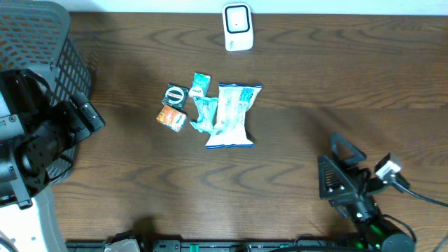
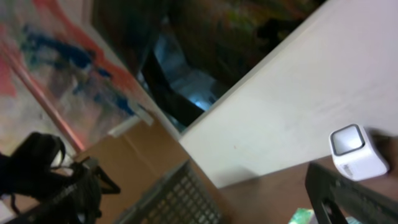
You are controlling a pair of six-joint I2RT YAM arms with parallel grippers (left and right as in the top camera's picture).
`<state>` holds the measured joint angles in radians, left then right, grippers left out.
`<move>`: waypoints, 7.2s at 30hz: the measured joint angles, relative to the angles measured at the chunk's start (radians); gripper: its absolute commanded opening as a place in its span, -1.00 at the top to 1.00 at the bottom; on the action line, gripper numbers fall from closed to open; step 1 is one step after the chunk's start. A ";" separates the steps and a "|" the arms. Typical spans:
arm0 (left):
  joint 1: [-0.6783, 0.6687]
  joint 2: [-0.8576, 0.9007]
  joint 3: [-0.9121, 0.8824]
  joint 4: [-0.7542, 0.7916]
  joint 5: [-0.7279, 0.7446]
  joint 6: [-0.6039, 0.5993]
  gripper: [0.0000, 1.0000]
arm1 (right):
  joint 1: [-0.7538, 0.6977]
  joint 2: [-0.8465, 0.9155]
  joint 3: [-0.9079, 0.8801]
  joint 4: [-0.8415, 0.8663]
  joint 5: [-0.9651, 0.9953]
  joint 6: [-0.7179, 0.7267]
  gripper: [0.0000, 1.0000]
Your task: Scan the item barcode
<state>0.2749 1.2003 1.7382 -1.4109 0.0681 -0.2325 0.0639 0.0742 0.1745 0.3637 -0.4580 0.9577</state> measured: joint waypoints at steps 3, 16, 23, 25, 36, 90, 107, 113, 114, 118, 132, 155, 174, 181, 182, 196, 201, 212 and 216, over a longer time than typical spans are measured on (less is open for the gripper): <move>0.000 0.000 0.000 0.001 0.000 0.000 -0.96 | 0.000 0.107 0.169 -0.109 0.007 -0.110 -0.99; 0.000 0.000 0.000 0.000 0.000 0.000 -0.96 | 0.042 0.774 0.834 -0.801 -0.242 -0.480 -0.99; 0.000 0.000 0.000 0.000 0.000 0.000 -0.95 | 0.210 1.017 1.040 -1.003 -0.189 -0.614 -0.99; 0.000 0.000 0.000 0.001 0.000 0.000 -0.95 | 0.261 1.077 1.087 -1.046 -0.128 -0.637 -0.99; 0.000 0.000 0.000 0.000 0.000 0.000 -0.95 | 0.354 1.311 1.150 -1.123 0.130 -0.681 -0.99; 0.000 0.000 0.000 0.000 0.000 0.000 -0.95 | 0.393 1.784 1.153 -0.827 0.226 -0.533 0.98; 0.000 0.000 0.000 0.000 0.000 0.000 -0.95 | 0.369 1.765 1.183 -0.956 0.324 -0.600 0.98; 0.000 0.000 0.000 0.001 0.000 0.000 -0.95 | 0.392 1.686 1.213 -0.908 0.243 -0.603 0.98; 0.000 0.000 0.000 0.000 0.000 0.000 -0.96 | 0.405 1.686 1.216 -0.901 0.235 -0.603 0.98; 0.000 0.000 0.000 0.000 0.000 0.000 -0.95 | 0.474 1.715 1.217 -0.894 0.230 -0.603 0.97; 0.000 0.000 0.000 0.000 0.000 0.000 -0.95 | 0.546 1.913 1.217 -1.153 0.458 -0.509 0.97; 0.000 0.000 0.000 0.000 0.000 0.000 -0.96 | 0.505 1.858 1.397 -1.396 0.425 -0.557 0.85; 0.000 0.000 0.000 0.001 0.000 0.000 -0.96 | 0.552 1.859 1.125 -1.228 0.501 -0.513 0.98; 0.000 0.000 0.000 0.000 0.000 0.000 -0.96 | 0.409 1.859 1.294 -1.427 0.581 -0.529 0.98; 0.000 0.000 0.000 0.001 0.000 0.000 -0.95 | 0.394 1.859 1.323 -1.448 0.584 -0.539 0.97; 0.000 0.000 0.000 0.000 0.000 0.000 -0.95 | 0.397 1.859 1.480 -1.500 0.250 -0.690 0.68; 0.000 0.000 0.000 0.000 0.000 0.000 -0.96 | 0.482 1.859 1.476 -1.492 0.298 -0.682 0.66; 0.000 0.000 0.000 0.000 0.000 0.000 -0.95 | 0.537 1.858 1.151 -1.266 0.490 -0.579 0.52; 0.000 0.000 0.000 0.000 0.000 0.000 -0.95 | 0.538 1.854 1.058 -1.173 0.470 -0.562 0.50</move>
<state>0.2749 1.2007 1.7378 -1.4105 0.0685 -0.2325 0.6018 1.9278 1.2324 -0.8097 0.0124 0.3958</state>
